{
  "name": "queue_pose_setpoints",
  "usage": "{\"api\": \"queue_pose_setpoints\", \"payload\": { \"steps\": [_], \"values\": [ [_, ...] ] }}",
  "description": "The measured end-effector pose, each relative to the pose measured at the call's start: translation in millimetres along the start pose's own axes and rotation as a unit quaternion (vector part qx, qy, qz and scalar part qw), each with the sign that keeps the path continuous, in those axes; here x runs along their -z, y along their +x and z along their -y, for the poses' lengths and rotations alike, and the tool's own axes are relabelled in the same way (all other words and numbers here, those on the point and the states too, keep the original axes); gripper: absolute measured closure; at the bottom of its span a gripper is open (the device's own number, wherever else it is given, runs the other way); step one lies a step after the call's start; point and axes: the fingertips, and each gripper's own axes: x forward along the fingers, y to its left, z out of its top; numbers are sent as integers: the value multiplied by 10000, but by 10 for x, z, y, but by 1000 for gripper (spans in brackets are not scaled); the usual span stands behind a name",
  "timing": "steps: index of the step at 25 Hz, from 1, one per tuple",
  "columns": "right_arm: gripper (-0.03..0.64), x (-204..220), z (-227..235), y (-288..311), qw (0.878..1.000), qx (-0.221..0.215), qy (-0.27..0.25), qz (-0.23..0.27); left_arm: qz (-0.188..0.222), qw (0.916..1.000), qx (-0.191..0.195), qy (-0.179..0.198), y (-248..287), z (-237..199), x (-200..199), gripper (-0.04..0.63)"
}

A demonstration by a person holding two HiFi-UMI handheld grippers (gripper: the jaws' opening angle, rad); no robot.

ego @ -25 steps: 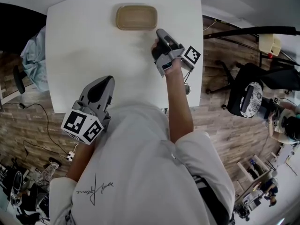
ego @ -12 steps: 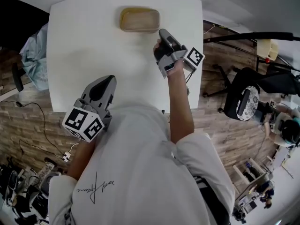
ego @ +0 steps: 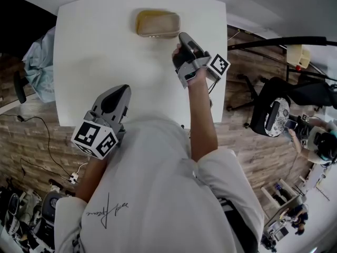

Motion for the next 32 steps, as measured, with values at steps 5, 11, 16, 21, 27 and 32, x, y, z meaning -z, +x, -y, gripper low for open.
{"api": "queue_pose_setpoints", "payload": {
  "steps": [5,11,16,21,27,32],
  "values": [
    [606,5,-70,-7,10000,-48,-40,-13,15,9999,-46,95,-21,-7,16,589],
    [606,23,-119,-16,9998,-57,-154,-65,36,9999,-49,113,-30,-7,36,589],
    [606,32,-176,-34,9996,-75,-241,-86,67,9999,-71,81,-34,-6,35,589],
    [606,27,-231,-62,9997,-131,-207,-87,106,9999,-94,70,-47,12,33,589],
    [606,43,-276,-89,9996,-196,-154,-124,165,9998,-124,66,-70,31,20,589],
    [606,52,-337,-106,9993,-252,-227,-160,223,9996,-115,97,-80,52,14,588]
  ]
}}
